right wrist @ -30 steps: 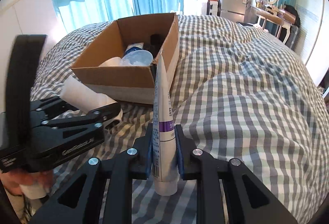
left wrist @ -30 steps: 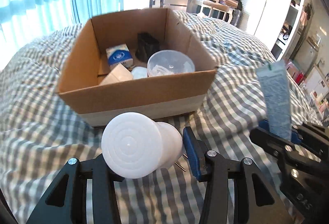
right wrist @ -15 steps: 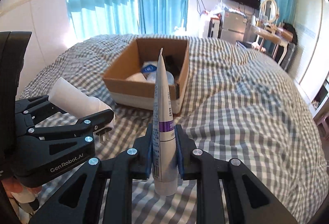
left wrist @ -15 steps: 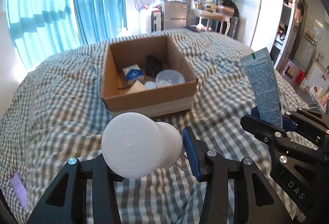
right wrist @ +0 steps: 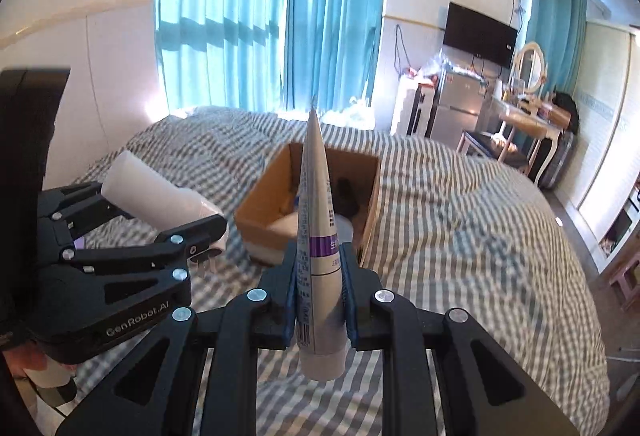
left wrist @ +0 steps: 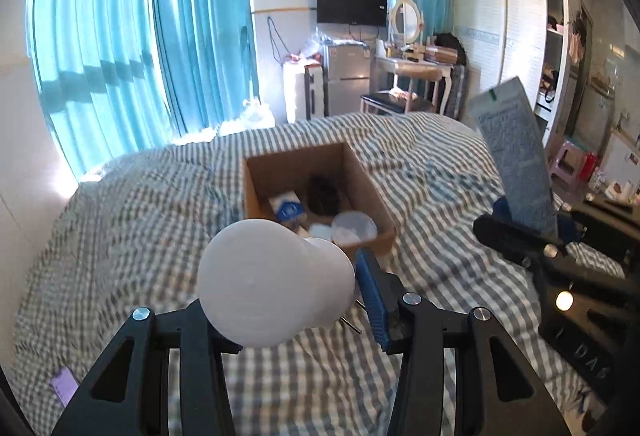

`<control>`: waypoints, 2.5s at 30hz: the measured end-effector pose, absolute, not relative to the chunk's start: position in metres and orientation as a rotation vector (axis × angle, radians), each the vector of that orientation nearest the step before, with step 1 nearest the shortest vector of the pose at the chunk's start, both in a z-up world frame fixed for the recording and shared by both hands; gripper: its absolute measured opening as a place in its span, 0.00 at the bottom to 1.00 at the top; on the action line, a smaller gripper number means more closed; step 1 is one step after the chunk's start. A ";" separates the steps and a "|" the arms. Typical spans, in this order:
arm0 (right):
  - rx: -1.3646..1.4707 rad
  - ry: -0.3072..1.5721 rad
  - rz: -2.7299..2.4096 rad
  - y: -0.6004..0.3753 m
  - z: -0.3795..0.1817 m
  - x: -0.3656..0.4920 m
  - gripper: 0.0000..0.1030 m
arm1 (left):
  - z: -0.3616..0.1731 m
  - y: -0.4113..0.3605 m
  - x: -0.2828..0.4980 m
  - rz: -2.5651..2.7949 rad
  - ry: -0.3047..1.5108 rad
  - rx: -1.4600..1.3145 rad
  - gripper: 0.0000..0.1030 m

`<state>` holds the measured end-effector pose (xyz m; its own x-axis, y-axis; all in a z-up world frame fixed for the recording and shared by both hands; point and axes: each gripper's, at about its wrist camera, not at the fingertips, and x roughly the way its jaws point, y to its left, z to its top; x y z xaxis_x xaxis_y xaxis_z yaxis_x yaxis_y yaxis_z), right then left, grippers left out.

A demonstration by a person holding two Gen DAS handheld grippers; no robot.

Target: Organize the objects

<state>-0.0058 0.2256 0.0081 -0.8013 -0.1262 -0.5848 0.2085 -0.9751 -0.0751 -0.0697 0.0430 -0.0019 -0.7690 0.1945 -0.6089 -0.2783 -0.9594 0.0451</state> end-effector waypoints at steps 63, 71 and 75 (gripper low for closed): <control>1.215 -0.036 -2.685 0.236 -0.097 -0.307 0.49 | -0.100 0.056 -0.313 2.646 0.261 -1.116 0.80; 1.156 -0.050 -2.744 0.244 -0.066 -0.297 0.61 | -0.078 0.047 -0.310 2.694 0.213 -1.118 0.90; 1.106 -0.057 -2.791 0.248 -0.044 -0.284 0.70 | -0.058 0.040 -0.302 2.734 0.184 -1.093 0.91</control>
